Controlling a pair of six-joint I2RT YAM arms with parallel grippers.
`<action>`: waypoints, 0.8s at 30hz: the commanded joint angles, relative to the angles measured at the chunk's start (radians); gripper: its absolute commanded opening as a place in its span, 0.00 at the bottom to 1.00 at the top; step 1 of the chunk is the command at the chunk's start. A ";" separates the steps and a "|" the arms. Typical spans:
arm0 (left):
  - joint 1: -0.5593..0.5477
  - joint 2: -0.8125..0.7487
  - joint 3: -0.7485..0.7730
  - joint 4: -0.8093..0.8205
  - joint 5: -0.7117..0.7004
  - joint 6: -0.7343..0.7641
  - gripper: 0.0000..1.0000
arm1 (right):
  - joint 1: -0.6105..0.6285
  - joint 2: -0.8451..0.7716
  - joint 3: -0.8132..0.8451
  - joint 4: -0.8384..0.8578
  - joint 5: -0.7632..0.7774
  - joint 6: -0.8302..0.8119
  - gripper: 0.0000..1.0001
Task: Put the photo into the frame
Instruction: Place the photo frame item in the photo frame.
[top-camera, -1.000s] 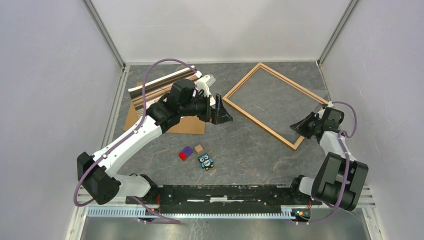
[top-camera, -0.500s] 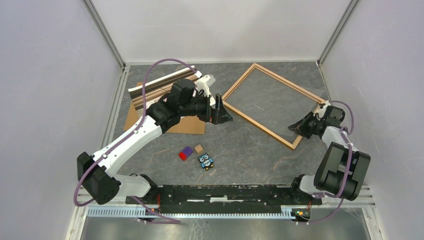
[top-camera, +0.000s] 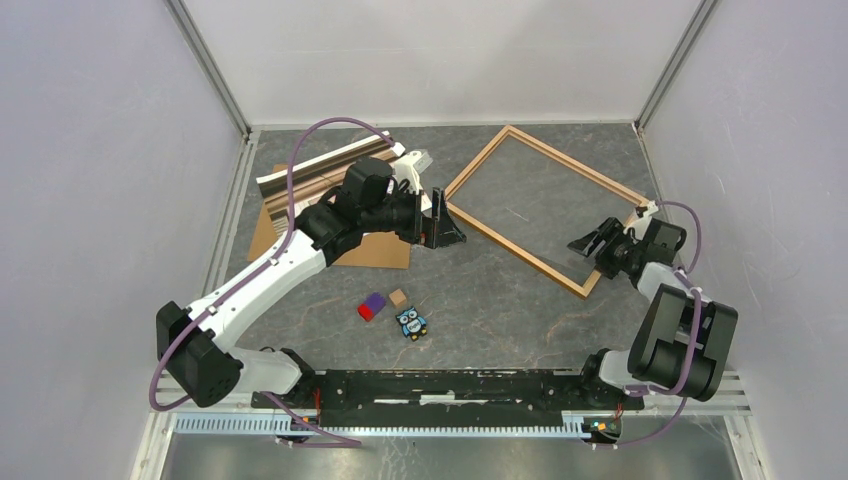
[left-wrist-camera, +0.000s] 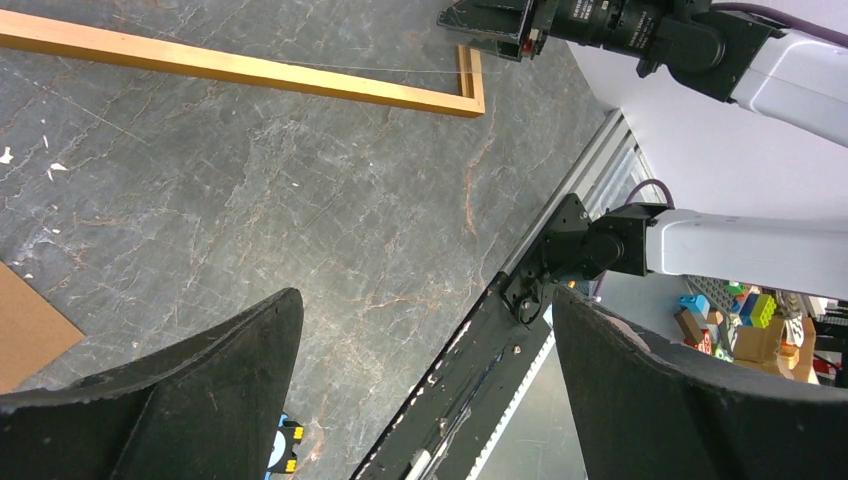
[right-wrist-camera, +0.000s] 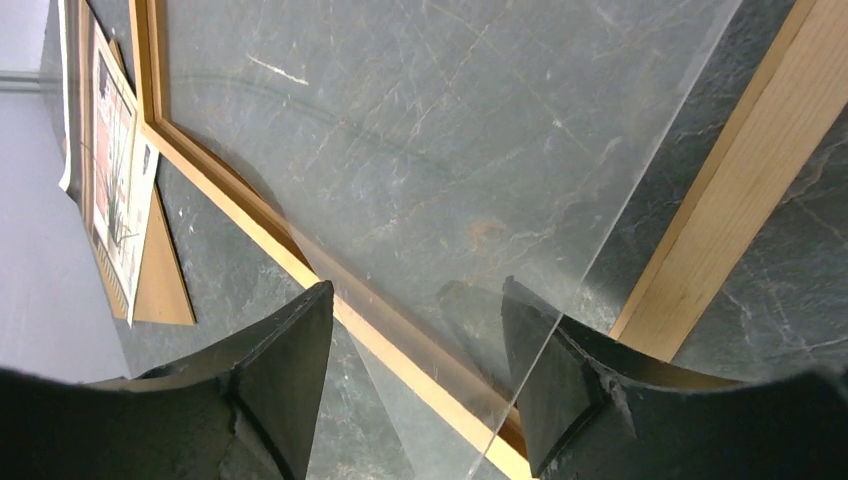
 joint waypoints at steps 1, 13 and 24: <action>-0.001 0.004 0.016 0.037 -0.006 0.028 1.00 | -0.001 -0.037 -0.041 0.183 0.048 0.040 0.71; -0.001 0.003 0.007 0.046 -0.014 0.029 1.00 | -0.011 0.007 -0.129 0.375 0.100 0.290 0.66; 0.000 0.014 0.011 0.047 0.002 0.025 1.00 | -0.011 -0.042 -0.060 0.266 0.055 0.351 0.20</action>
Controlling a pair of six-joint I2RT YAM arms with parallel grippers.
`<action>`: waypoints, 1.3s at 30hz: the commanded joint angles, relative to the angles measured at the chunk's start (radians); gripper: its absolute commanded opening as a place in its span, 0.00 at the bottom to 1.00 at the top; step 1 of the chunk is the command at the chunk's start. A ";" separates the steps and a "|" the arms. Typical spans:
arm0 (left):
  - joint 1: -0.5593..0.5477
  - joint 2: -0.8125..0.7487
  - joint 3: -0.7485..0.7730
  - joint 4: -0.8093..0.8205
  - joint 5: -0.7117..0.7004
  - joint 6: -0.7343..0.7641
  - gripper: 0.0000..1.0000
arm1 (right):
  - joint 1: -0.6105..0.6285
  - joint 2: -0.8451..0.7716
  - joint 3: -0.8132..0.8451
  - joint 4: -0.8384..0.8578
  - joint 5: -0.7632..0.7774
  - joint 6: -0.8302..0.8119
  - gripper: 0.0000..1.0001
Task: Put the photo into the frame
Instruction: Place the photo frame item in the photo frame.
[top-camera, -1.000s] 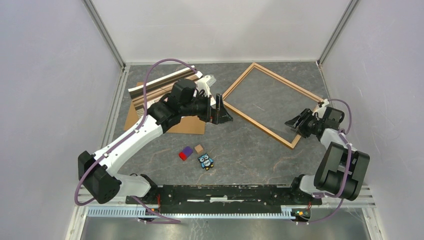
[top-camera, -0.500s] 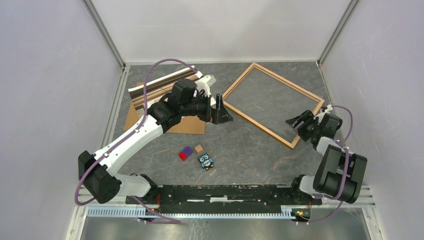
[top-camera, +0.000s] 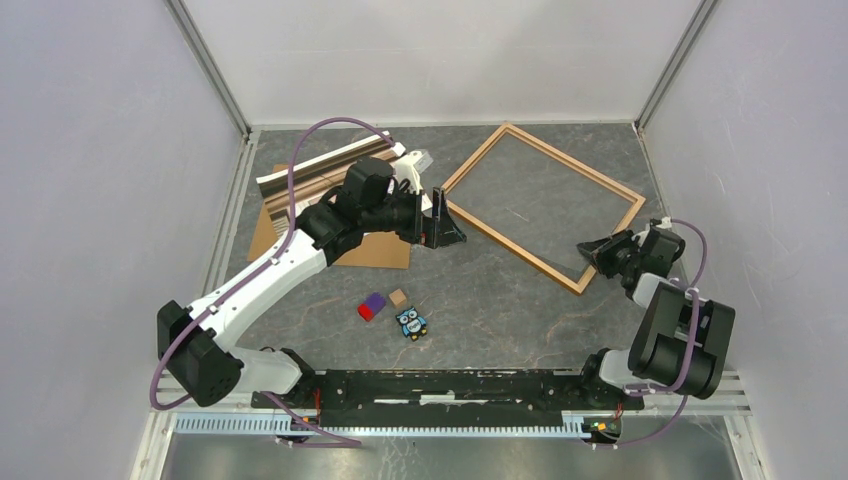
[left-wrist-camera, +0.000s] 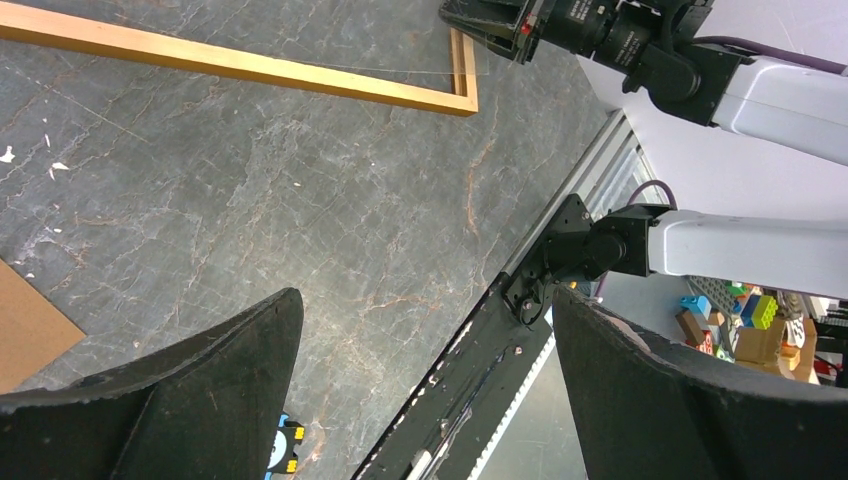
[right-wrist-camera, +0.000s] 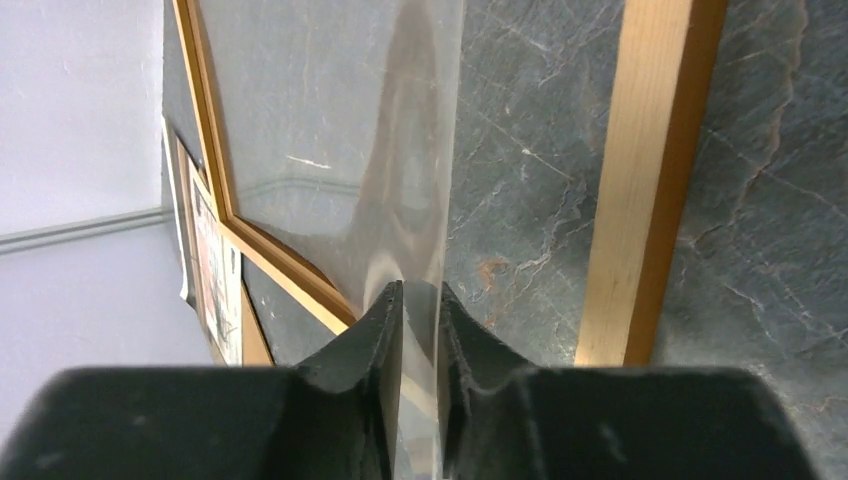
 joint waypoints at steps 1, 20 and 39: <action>0.000 0.012 0.011 0.046 0.007 0.025 1.00 | -0.002 -0.081 0.086 -0.070 -0.020 -0.007 0.16; 0.005 -0.015 0.024 0.030 -0.005 0.031 1.00 | 0.275 -0.178 0.676 -0.296 -0.010 0.104 0.00; 0.015 -0.091 0.017 0.018 -0.094 0.071 1.00 | 0.485 0.005 0.698 -0.009 0.160 0.323 0.00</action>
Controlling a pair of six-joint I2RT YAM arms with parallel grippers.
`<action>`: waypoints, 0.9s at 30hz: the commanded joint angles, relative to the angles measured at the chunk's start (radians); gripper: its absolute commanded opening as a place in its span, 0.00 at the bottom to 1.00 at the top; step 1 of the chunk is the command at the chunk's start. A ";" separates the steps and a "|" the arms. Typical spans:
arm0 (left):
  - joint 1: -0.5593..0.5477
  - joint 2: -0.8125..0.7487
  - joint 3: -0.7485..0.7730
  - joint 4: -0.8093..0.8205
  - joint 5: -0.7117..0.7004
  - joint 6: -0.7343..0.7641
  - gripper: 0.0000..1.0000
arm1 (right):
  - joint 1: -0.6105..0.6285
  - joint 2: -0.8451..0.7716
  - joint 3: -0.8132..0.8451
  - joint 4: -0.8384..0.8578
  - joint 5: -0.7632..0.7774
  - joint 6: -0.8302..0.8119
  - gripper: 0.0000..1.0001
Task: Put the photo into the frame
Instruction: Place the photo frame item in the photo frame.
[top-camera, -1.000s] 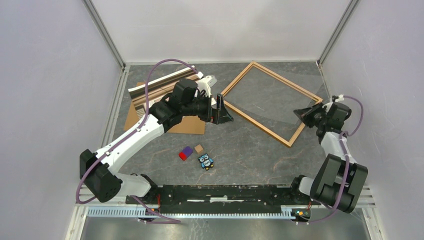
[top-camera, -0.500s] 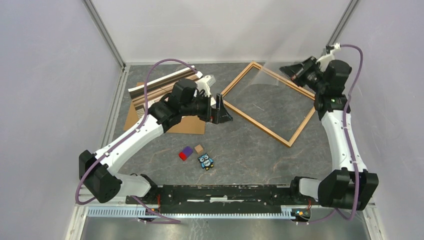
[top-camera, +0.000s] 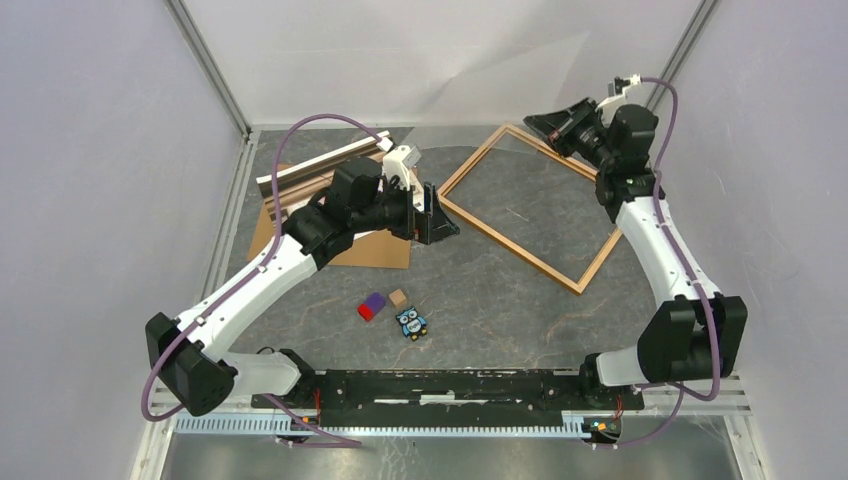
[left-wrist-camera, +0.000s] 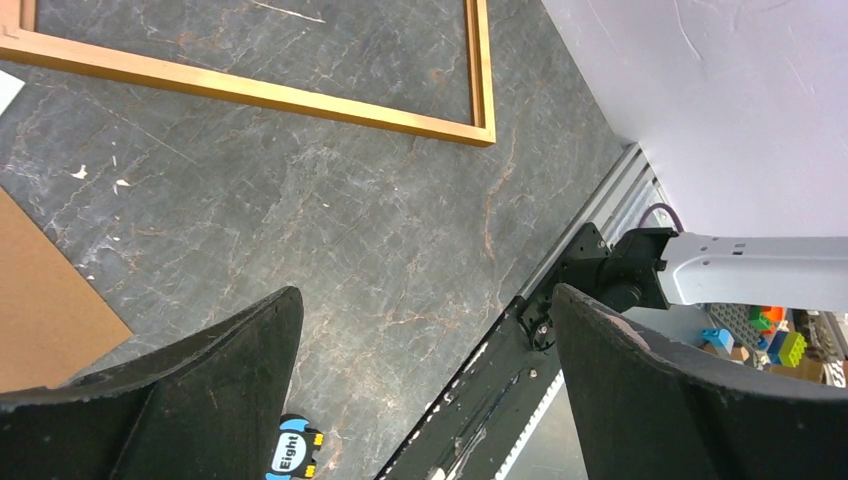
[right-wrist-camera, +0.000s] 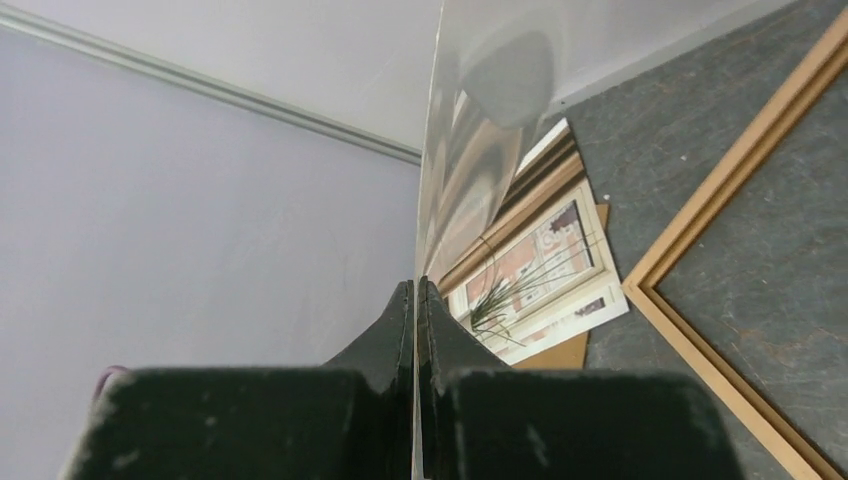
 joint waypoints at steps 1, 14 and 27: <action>0.003 -0.038 0.017 0.022 -0.032 0.065 1.00 | -0.012 -0.036 -0.191 0.185 0.100 0.047 0.00; 0.002 -0.019 0.015 0.028 -0.006 0.058 1.00 | -0.166 -0.071 -0.644 0.314 0.165 -0.038 0.00; 0.003 -0.002 0.011 0.037 0.013 0.048 1.00 | -0.254 -0.168 -0.774 0.250 0.168 -0.076 0.00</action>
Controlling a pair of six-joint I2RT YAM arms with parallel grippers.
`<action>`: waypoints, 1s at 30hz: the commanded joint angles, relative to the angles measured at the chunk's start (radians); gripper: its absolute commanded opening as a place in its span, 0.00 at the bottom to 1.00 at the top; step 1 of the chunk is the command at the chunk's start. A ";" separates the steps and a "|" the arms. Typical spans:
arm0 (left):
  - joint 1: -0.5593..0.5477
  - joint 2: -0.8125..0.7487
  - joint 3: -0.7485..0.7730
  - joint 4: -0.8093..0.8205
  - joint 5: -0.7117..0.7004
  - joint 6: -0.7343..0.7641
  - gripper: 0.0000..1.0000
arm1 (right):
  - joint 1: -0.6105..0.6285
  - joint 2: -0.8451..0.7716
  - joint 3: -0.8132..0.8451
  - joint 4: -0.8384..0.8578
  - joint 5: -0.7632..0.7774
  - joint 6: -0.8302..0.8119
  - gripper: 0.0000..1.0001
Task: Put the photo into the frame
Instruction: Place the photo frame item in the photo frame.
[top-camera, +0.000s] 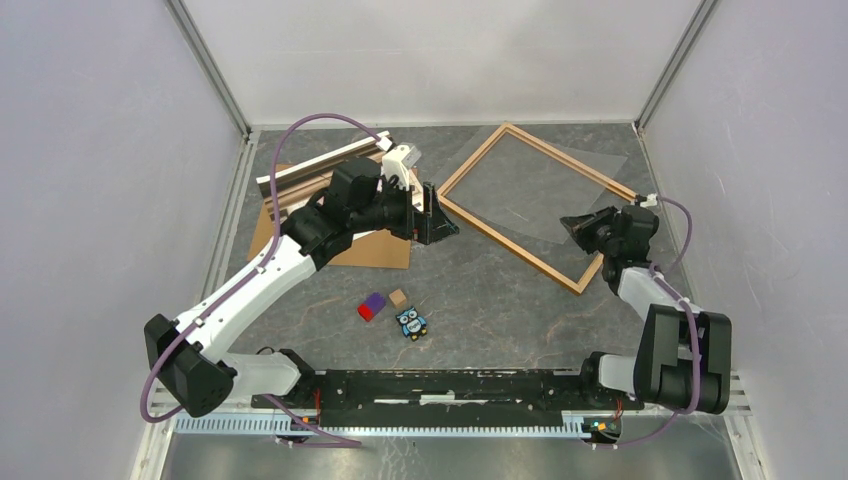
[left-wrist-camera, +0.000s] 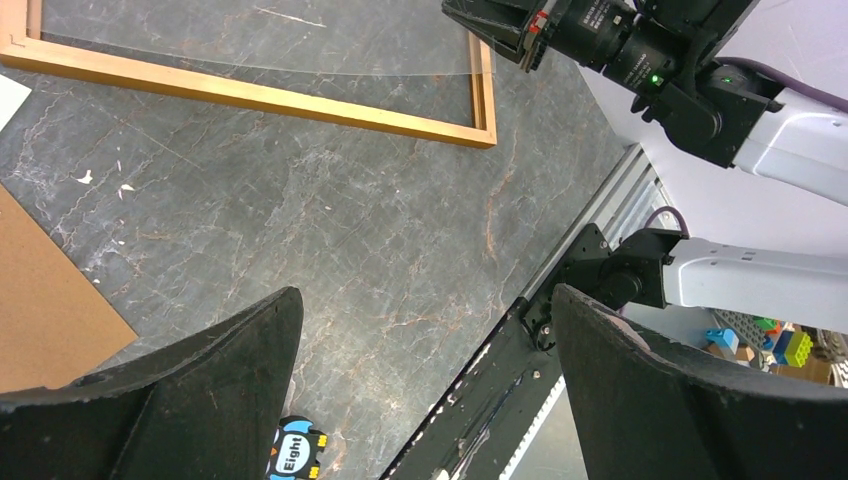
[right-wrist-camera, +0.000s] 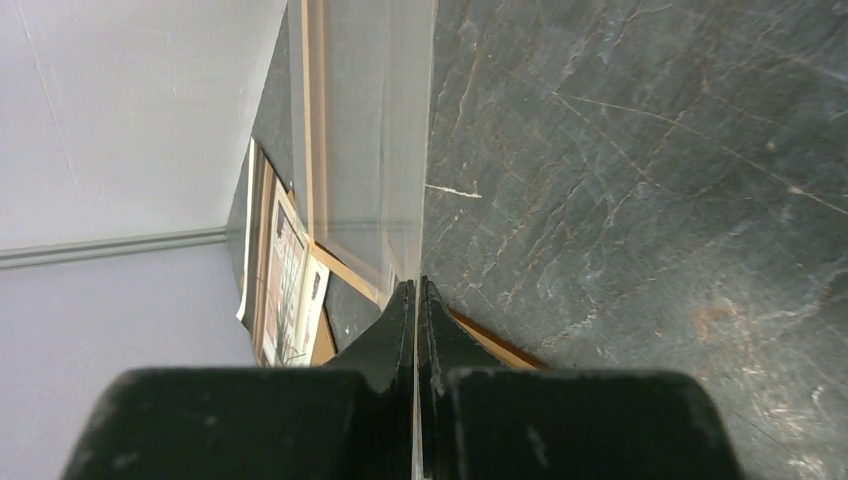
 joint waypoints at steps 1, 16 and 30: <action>0.001 0.009 0.009 0.038 0.027 0.033 1.00 | -0.024 -0.049 -0.019 0.016 0.021 -0.033 0.00; -0.001 0.008 0.006 0.046 0.034 0.027 1.00 | -0.077 -0.131 -0.051 -0.080 -0.029 -0.093 0.00; -0.003 0.003 -0.002 0.054 0.038 0.023 1.00 | -0.110 -0.146 -0.070 -0.094 -0.100 -0.128 0.00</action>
